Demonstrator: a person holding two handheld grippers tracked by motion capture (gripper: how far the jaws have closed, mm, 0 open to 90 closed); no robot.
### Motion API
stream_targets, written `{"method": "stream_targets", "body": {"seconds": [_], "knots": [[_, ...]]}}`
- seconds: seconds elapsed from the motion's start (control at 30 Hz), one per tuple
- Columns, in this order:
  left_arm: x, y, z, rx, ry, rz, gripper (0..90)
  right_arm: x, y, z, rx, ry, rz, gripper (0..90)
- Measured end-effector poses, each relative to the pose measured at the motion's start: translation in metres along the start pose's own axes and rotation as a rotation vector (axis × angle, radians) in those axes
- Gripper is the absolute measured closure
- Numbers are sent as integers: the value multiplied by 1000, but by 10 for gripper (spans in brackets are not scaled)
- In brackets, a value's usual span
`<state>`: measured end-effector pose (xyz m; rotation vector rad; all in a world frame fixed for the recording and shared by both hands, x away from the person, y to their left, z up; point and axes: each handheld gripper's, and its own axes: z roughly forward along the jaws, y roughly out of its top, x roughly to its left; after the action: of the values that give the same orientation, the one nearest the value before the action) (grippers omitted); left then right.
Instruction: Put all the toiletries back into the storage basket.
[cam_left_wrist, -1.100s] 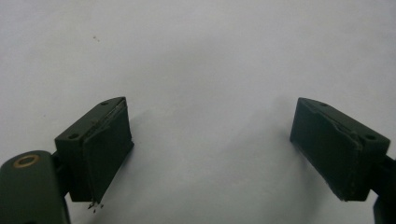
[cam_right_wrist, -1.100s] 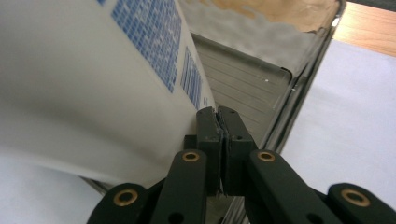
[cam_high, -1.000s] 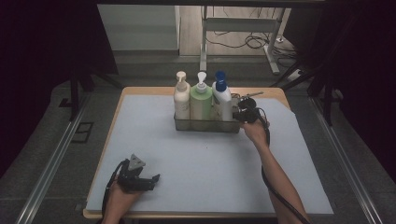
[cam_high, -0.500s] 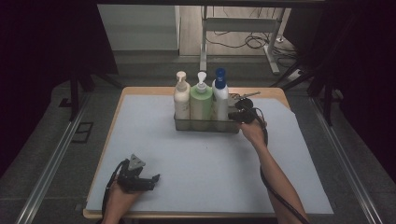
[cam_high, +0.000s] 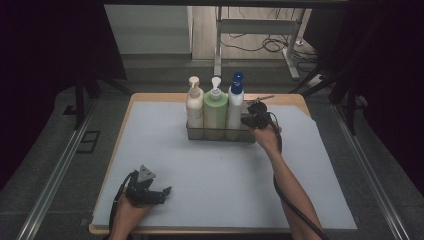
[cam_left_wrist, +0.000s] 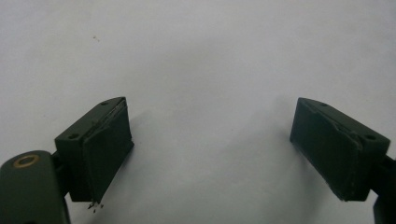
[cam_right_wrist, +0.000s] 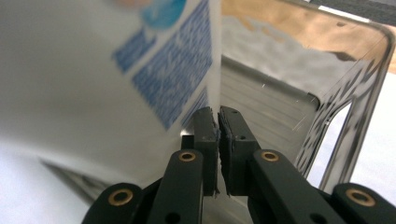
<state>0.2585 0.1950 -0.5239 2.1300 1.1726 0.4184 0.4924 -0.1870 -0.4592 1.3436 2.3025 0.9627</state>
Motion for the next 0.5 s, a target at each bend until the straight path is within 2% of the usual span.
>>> {"method": "stream_targets", "body": {"seconds": [0.13, 0.5], "knots": [[0, 0, 0, 3, 0, 3, 123, 0, 2, 1, 11, 14, 11, 892], [1, 0, 0, 6, 0, 5, 123, 4, 2, -1, 11, 15, 26, 897]]}}
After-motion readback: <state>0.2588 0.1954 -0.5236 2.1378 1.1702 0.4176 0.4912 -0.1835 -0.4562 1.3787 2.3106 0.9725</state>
